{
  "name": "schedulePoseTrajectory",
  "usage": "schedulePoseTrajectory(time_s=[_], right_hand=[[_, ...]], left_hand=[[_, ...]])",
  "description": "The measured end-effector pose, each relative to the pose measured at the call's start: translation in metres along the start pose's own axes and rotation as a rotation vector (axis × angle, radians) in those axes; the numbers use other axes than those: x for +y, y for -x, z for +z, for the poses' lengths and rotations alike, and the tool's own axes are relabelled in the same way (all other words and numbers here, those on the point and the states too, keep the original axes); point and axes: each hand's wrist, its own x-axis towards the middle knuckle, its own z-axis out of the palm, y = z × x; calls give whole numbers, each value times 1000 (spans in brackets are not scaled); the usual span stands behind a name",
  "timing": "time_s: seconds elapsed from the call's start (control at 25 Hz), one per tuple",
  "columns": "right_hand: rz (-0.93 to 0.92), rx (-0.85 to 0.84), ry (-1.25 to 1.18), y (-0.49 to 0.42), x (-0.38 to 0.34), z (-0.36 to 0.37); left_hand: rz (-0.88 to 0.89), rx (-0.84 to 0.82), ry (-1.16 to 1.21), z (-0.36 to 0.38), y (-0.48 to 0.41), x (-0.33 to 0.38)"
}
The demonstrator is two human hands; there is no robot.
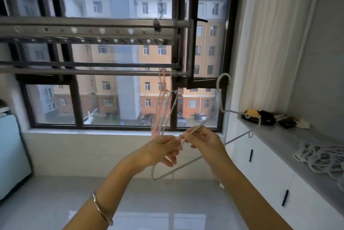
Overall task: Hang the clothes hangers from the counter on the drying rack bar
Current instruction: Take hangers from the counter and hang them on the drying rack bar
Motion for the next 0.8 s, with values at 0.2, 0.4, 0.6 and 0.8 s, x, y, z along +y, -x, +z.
schedulePoseTrajectory(time_s=[0.2, 0.4, 0.6, 0.8], right_hand=[[-124, -144, 74, 19, -41, 90], [-159, -127, 190, 25, -46, 127], [-158, -81, 265, 15, -26, 111], [-115, -14, 306, -14, -8, 78]], left_hand=[[28, 83, 310, -52, 89, 8], [63, 392, 271, -83, 123, 13], [36, 619, 163, -97, 101, 3], [-38, 685, 208, -96, 40, -23]])
